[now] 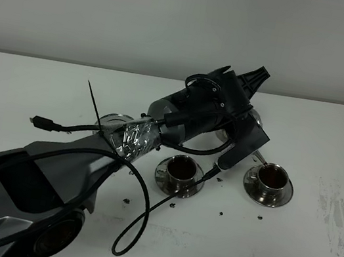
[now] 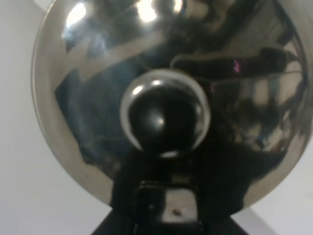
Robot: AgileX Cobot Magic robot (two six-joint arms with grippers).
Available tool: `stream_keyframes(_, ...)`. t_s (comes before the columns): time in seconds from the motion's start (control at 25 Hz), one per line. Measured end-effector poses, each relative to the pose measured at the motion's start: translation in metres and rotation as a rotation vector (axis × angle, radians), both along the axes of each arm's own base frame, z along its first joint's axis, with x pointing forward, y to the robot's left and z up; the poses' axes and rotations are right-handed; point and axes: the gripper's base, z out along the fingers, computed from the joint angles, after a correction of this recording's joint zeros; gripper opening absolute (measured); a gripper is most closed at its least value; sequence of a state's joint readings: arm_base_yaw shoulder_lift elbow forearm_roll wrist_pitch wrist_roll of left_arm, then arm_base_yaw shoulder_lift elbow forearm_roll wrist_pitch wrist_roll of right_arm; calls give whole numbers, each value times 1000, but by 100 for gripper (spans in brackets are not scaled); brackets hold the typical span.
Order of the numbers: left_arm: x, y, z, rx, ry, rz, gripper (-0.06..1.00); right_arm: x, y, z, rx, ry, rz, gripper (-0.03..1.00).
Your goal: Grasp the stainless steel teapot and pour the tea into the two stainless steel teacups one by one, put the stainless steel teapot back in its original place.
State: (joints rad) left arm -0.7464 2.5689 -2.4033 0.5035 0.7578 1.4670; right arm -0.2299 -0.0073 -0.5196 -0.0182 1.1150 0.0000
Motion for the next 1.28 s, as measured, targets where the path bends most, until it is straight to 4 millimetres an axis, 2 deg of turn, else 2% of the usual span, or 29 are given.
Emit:
stream_keyframes(0.12, -3, 4, 9, -53, 71, 27, 21, 0, 0, 0, 0, 0, 0, 24)
stream_keyframes(0.32, -15, 13, 51, -153, 132, 48, 21, 0, 0, 0, 0, 0, 0, 24)
stream_keyframes(0.44, -29, 22, 79, -208, 147, 40, 21, 0, 0, 0, 0, 0, 0, 24)
stream_keyframes(0.56, -50, 35, 85, -226, 214, 52, 21, 0, 0, 0, 0, 0, 0, 24)
stream_keyframes(0.72, -77, 50, 83, -278, 346, 109, 21, 0, 0, 0, 0, 0, 0, 24)
stream_keyframes(0.84, -89, 51, 73, -330, 467, 174, 21, 0, 0, 0, 0, 0, 0, 24)
stream_keyframes(1.04, -94, 44, 62, -464, 605, 329, 21, 0, 0, 0, 0, 0, 0, 24)
stream_keyframes(1.28, -93, 38, 29, -488, 708, 543, 21, 0, 0, 0, 0, 0, 0, 24)
